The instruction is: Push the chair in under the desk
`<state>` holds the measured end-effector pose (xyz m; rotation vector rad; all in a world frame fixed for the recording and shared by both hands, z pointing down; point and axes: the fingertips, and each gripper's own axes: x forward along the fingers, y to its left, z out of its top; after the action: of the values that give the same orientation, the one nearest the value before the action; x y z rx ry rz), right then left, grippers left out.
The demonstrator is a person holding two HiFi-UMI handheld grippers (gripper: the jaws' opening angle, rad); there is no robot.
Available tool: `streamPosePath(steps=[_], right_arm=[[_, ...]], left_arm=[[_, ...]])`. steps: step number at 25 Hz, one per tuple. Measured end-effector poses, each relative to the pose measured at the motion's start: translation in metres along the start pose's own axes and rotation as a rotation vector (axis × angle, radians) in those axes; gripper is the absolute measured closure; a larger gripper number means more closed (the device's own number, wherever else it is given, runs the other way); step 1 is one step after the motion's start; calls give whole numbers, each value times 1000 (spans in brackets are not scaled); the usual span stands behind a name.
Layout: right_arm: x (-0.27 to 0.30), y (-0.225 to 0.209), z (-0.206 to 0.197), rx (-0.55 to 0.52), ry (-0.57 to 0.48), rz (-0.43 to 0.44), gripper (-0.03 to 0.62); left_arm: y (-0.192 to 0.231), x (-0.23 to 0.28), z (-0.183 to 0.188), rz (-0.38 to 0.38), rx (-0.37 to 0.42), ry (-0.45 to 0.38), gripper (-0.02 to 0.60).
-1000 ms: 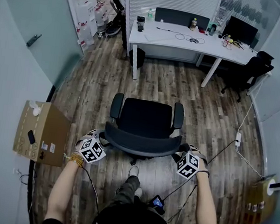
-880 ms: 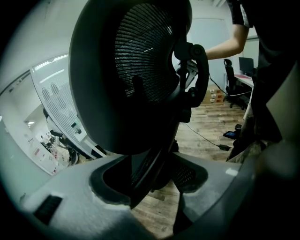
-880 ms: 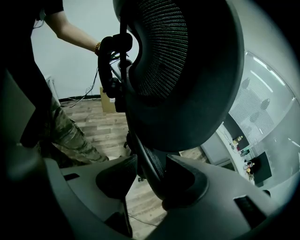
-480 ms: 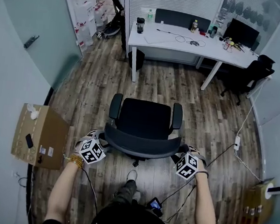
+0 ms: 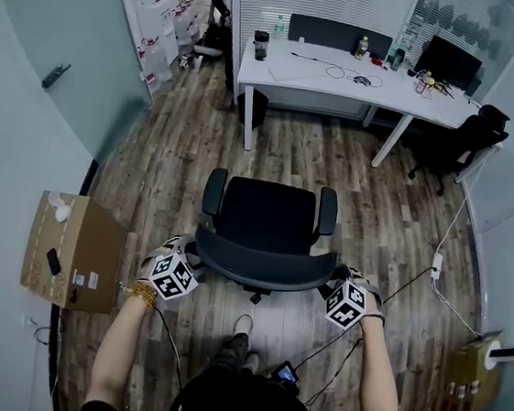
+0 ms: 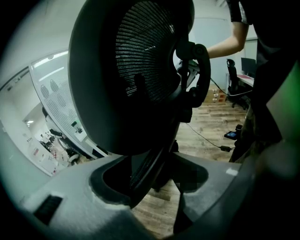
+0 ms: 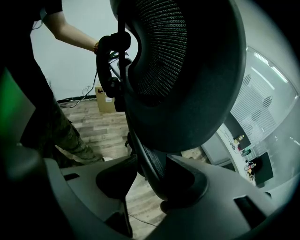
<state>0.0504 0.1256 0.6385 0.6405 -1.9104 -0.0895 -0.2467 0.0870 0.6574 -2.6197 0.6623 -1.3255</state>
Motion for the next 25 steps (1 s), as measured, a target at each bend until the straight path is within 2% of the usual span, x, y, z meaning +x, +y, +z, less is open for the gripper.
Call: streamPosePath(steps=[11, 25], right_arm=[[12, -18, 7, 15, 22, 5, 404], [18, -15, 19, 33, 88, -14, 401]], left_arm=[[25, 10, 2, 5, 24, -19, 327], [34, 4, -4, 35, 80, -66, 322]])
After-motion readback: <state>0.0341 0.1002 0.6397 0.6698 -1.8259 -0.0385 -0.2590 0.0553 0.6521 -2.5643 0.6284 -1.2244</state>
